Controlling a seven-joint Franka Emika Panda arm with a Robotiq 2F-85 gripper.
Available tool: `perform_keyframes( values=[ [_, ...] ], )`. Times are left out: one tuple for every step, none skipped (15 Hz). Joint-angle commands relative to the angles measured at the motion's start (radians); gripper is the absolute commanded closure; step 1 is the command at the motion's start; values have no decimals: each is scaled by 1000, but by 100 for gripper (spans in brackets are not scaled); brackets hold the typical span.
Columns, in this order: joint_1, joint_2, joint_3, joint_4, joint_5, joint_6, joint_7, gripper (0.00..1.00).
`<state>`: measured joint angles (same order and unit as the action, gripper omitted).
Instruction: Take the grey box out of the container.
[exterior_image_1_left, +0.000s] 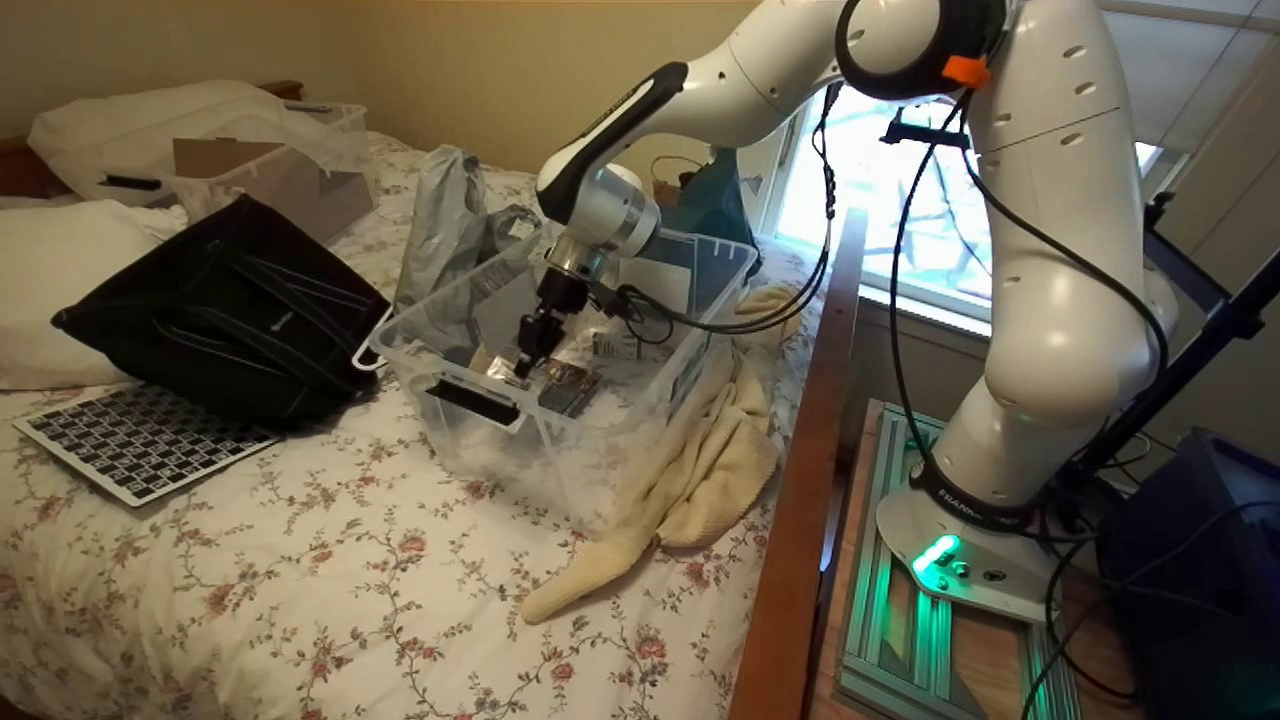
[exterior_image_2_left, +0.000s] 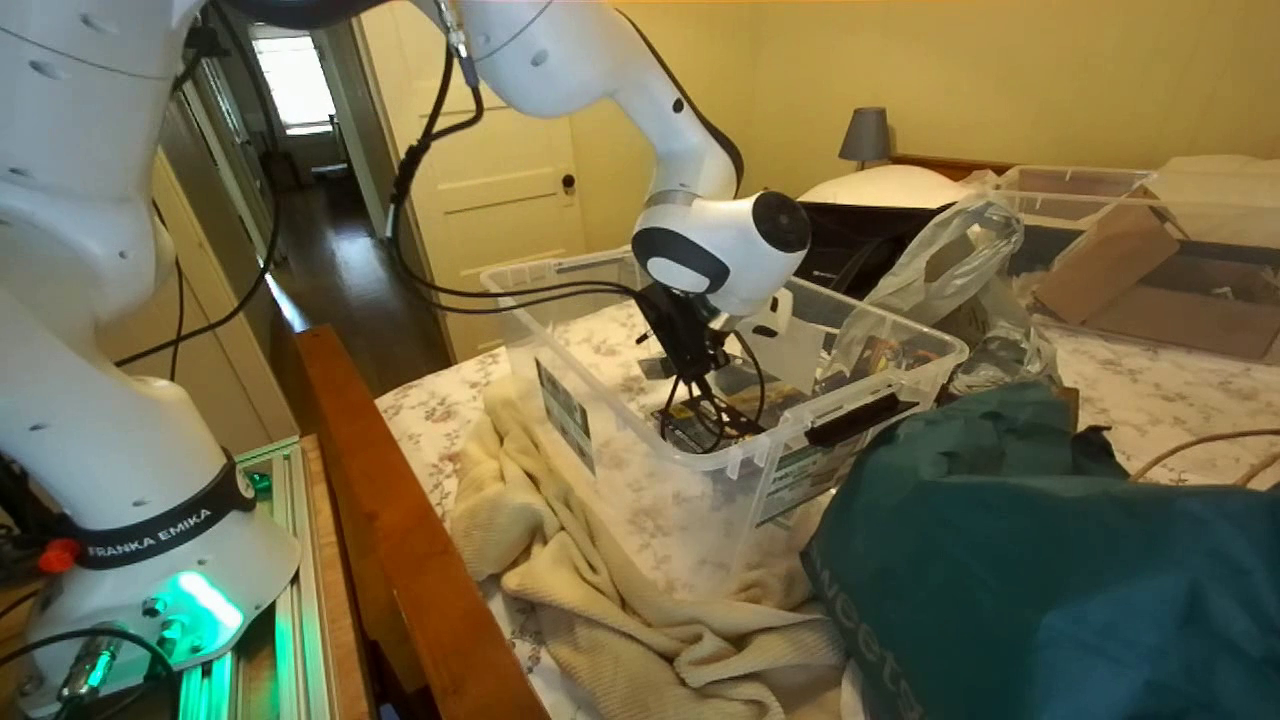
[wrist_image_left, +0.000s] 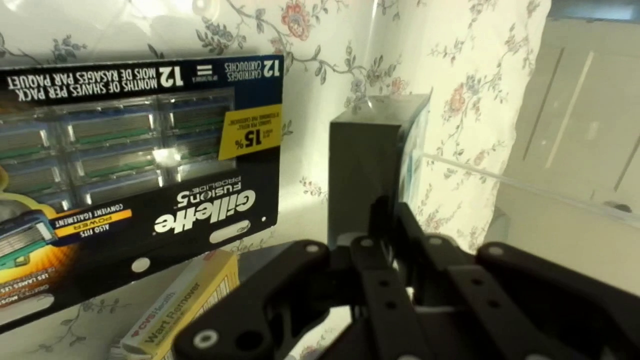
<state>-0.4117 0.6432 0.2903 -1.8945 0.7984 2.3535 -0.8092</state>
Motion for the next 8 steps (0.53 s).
perform_keyframes(
  values=[
    [40,-137,-45,-128,111,33,-86,98],
    [52,-166,-58,-150,132,38,-105,98],
    [65,-193,-71,-169,153,44,-124,98],
    [76,-219,-84,-188,174,46,-143,98],
    [85,-242,-96,-201,194,38,-166,98],
    [95,-265,-108,-215,219,37,-189,98],
    [105,-285,-121,-226,244,32,-211,98],
    [117,-303,-134,-235,268,31,-230,98]
  ],
)
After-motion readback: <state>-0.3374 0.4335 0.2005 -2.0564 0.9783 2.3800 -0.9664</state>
